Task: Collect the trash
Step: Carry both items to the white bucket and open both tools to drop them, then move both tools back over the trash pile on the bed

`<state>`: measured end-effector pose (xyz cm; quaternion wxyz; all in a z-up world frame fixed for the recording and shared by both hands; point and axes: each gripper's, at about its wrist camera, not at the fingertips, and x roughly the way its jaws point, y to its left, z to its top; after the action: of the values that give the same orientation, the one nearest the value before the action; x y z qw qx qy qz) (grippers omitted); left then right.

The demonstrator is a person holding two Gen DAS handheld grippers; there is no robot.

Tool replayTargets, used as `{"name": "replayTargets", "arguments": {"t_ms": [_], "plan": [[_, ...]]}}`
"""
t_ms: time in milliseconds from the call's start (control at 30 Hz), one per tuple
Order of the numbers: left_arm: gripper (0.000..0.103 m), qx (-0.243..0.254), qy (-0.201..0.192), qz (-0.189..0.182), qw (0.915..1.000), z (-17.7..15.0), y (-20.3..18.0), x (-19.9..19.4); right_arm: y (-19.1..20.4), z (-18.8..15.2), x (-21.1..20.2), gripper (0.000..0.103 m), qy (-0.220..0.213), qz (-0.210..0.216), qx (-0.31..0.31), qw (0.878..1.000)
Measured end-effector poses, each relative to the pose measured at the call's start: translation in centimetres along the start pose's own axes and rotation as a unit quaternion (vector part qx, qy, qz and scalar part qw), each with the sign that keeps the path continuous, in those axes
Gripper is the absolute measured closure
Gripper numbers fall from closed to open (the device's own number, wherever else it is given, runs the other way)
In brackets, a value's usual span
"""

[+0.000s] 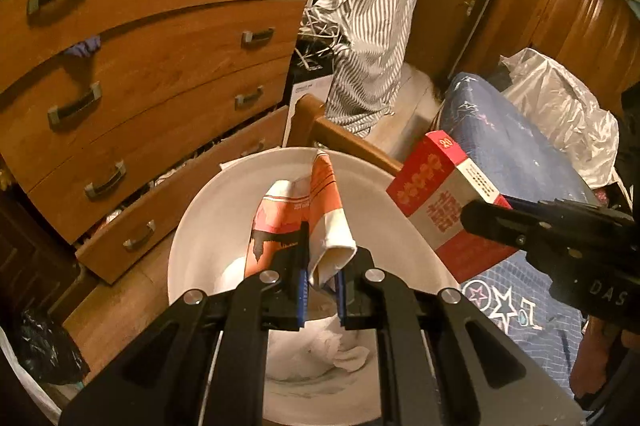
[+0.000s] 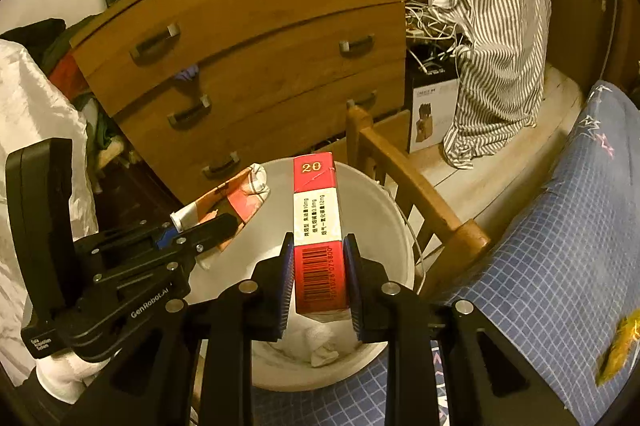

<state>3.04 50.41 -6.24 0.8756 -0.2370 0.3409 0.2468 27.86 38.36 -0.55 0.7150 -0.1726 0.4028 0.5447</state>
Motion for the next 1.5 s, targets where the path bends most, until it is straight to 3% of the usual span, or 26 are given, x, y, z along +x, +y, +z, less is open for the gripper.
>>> {"name": "replayTargets", "arguments": {"t_ms": [267, 333, 367, 400, 600, 767, 967, 1167, 1233, 1300, 1400, 1500], "plan": [[0.092, -0.009, 0.002, 0.0, 1.0, 0.2, 1.0, 0.9, -0.6, -0.9, -0.3, 0.077, -0.001, -0.001, -0.004, 1.0], [0.078, -0.009, 0.004, 0.006, 0.9999, 0.2, 1.0, 0.9, -0.7, -0.9, -0.4, 0.072, -0.003, -0.001, -0.003, 1.0], [0.059, -0.01, 0.003, 0.008, 0.9999, 0.3, 1.2, 0.9, -0.8, -0.9, -0.5, 0.068, -0.006, 0.002, 0.0, 1.0], [0.049, -0.011, -0.001, 0.012, 0.9999, 0.3, 1.4, 0.7, -0.9, -0.9, -0.7, 0.062, -0.009, 0.004, 0.003, 1.0], [0.049, -0.014, -0.007, 0.02, 0.9997, 0.4, 1.9, 0.2, -2.1, -1.6, -2.5, 0.061, -0.028, 0.01, 0.02, 0.999], [0.049, 0.002, -0.006, 0.011, 0.9999, -0.6, 0.1, -0.5, -3.4, -4.4, -6.0, 0.061, -0.057, 0.015, 0.036, 0.998], [0.049, 0.043, 0.003, -0.035, 0.9985, -3.5, -5.4, -1.3, -5.5, -13.0, -14.2, 0.056, -0.125, -0.026, 0.044, 0.991], [0.049, 0.111, 0.031, -0.088, 0.9894, -7.7, -14.6, -0.6, -10.2, -26.5, -24.3, 0.035, -0.181, -0.109, 0.093, 0.973], [0.049, 0.132, 0.047, -0.12, 0.9828, -9.7, -18.2, -0.1, -12.2, -31.1, -27.4, 0.033, -0.193, -0.135, 0.121, 0.964], [0.042, 0.166, 0.063, -0.14, 0.9742, -11.8, -21.8, 0.5, -14.2, -35.4, -30.0, 0.032, -0.197, -0.162, 0.147, 0.956], [0.039, 0.209, 0.096, -0.179, 0.9566, -15.4, -26.8, 1.4, -17.8, -42.9, -34.0, 0.032, -0.196, -0.218, 0.193, 0.936], [0.039, 0.234, 0.126, -0.202, 0.9425, -18.9, -31.0, 2.5, -21.1, -47.9, -36.0, 0.033, -0.194, -0.238, 0.244, 0.92]]}}
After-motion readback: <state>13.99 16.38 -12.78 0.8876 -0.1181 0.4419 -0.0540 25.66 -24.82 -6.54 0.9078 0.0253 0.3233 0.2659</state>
